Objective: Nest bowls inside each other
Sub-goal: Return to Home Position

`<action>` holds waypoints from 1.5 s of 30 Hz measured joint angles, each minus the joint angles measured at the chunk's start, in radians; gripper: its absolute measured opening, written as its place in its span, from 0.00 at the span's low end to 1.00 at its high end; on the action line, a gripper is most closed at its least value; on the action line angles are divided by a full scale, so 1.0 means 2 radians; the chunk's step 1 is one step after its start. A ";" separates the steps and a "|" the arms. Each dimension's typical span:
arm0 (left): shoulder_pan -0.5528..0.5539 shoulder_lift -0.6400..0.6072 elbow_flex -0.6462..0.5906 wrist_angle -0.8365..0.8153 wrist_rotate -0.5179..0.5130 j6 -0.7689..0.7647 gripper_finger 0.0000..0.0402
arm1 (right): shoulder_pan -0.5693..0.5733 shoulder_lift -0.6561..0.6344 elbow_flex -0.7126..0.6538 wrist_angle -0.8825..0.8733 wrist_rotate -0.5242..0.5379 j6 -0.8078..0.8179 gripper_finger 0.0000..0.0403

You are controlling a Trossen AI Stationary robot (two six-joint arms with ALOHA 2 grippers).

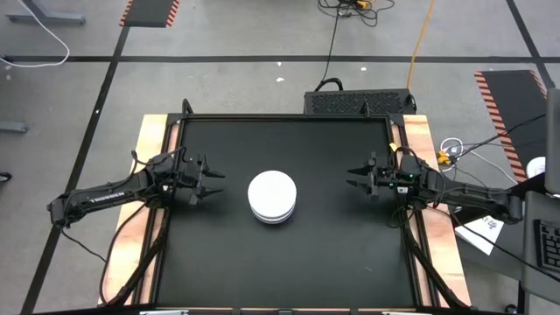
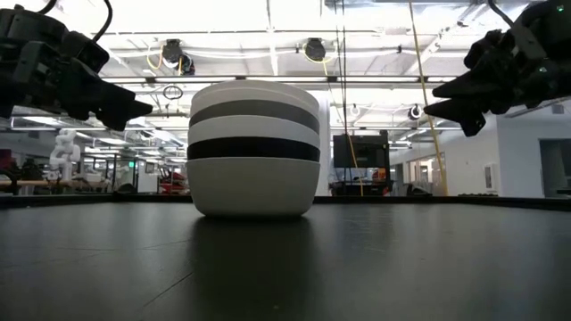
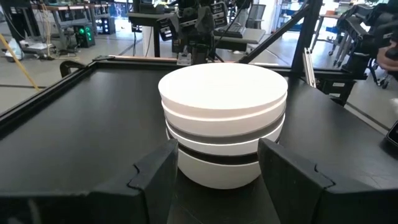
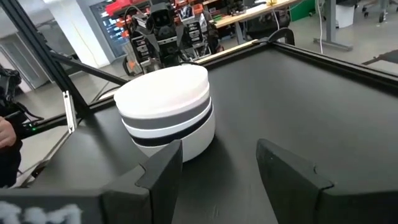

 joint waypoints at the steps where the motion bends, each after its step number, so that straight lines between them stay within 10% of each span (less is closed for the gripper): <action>1: 0.000 0.000 0.000 0.000 0.000 0.000 0.56 | 0.000 0.000 0.000 0.000 0.000 -0.003 0.49; 45: 0.035 0.029 0.000 0.007 -0.123 0.042 0.56 | -0.035 -0.070 -0.052 0.019 0.066 -0.060 0.49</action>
